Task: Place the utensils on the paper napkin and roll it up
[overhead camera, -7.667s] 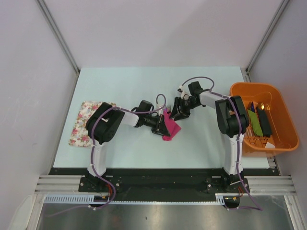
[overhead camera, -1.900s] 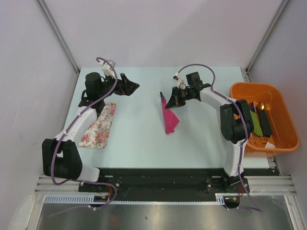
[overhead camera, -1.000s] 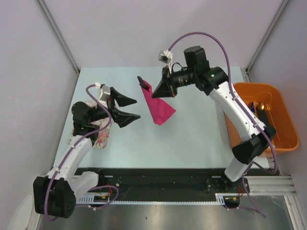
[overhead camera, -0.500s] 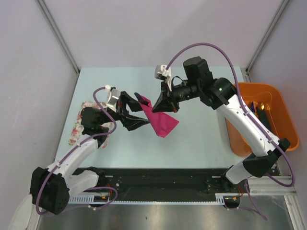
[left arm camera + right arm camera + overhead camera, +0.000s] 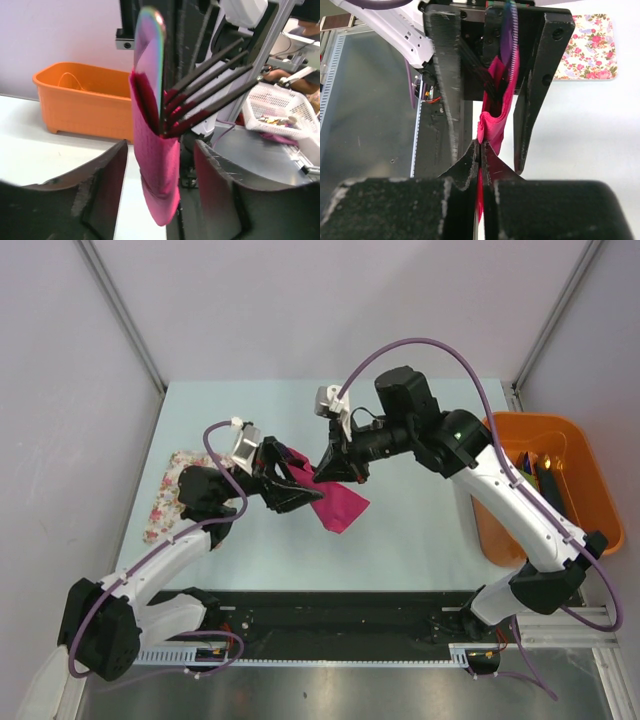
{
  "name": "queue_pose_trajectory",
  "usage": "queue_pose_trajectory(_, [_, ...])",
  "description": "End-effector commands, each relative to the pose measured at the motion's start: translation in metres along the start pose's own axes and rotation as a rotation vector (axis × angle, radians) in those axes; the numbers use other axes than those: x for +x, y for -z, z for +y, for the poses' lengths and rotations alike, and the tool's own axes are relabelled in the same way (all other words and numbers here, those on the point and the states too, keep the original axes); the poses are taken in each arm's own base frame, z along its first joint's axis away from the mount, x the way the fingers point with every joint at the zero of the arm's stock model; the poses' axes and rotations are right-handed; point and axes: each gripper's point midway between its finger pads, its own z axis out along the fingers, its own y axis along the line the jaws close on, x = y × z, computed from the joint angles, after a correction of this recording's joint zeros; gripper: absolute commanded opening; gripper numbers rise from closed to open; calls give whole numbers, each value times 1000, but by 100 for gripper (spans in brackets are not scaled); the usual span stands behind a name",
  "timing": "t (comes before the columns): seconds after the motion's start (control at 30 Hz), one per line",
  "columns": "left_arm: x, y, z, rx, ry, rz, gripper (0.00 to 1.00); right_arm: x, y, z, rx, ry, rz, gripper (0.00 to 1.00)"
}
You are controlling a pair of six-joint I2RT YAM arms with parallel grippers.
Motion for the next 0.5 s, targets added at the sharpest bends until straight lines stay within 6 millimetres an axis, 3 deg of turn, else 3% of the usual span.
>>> queue_pose_trajectory(0.0, [-22,-7,-6,10,-18,-57,55,-21,11,10,17,86,-62,0])
queue_pose_trajectory(0.13, [-22,-6,-9,17,-12,-55,43,-22,11,7,37,82,-62,0])
queue_pose_trajectory(0.27, [-20,-6,-9,16,-2,-48,11,-22,11,1,63,77,-67,0])
queue_pose_trajectory(0.4, [-20,-6,-7,4,18,-48,2,-27,16,-8,105,32,-102,0])
queue_pose_trajectory(0.47, [-21,-7,-5,2,24,-45,0,-29,20,-16,131,15,-113,21])
